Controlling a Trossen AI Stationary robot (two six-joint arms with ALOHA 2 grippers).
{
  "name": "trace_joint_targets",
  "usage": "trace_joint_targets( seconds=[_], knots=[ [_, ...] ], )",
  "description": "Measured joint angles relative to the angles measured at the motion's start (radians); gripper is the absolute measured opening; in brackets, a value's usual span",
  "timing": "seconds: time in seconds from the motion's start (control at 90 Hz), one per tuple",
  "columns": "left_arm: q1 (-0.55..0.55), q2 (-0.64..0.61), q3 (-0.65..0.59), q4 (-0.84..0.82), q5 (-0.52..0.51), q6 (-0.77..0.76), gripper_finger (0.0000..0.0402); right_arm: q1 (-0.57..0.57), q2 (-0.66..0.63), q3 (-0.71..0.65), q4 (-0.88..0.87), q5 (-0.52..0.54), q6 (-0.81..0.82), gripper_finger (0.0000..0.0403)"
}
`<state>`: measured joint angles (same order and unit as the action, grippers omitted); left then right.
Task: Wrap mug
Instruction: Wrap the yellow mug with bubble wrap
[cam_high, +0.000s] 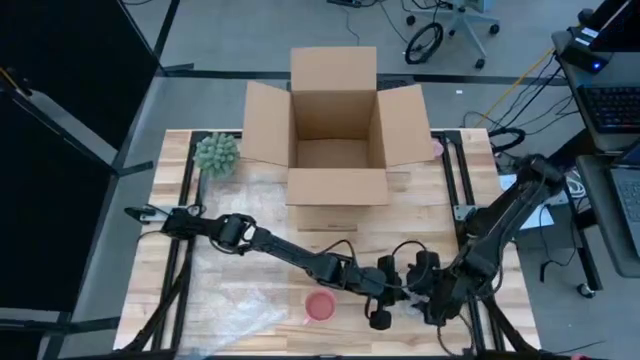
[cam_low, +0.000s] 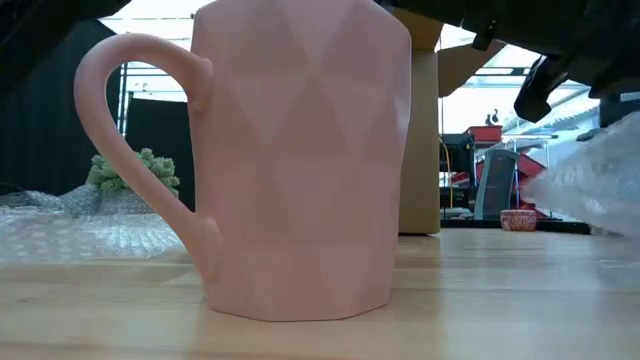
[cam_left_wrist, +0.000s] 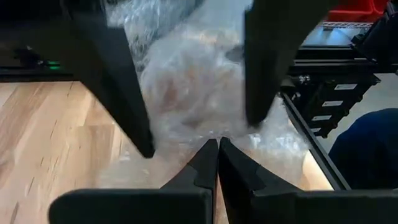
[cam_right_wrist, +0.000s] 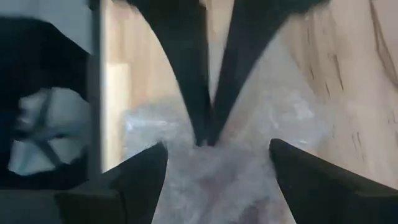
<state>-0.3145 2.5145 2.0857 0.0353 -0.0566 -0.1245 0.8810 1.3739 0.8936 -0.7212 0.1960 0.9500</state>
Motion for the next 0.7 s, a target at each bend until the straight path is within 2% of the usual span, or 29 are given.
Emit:
trace_joint_targets(
  seconds=[0.111,0.422,0.533,0.611,0.7],
  knots=[
    [0.001,0.000,0.000,0.001,0.000,0.000,0.0000,0.014,0.043,-0.003,-0.076,-0.027,0.044,0.0267],
    [0.000,0.000,0.000,0.003,0.000,0.000,0.0000,0.016,0.184,0.000,-0.077,-0.005,0.040,0.0267],
    [0.000,0.000,0.000,-0.001,0.000,0.000,0.0000,0.004,0.229,0.003,-0.077,-0.038,0.026,0.0265],
    [-0.001,0.000,-0.001,-0.007,0.004,0.000,0.0000,-0.005,0.244,0.005,-0.070,-0.081,0.010,0.0247],
    [-0.001,0.000,-0.002,-0.012,0.005,0.000,0.0000,-0.011,0.250,0.004,-0.060,-0.104,0.002,0.0192]
  ],
)
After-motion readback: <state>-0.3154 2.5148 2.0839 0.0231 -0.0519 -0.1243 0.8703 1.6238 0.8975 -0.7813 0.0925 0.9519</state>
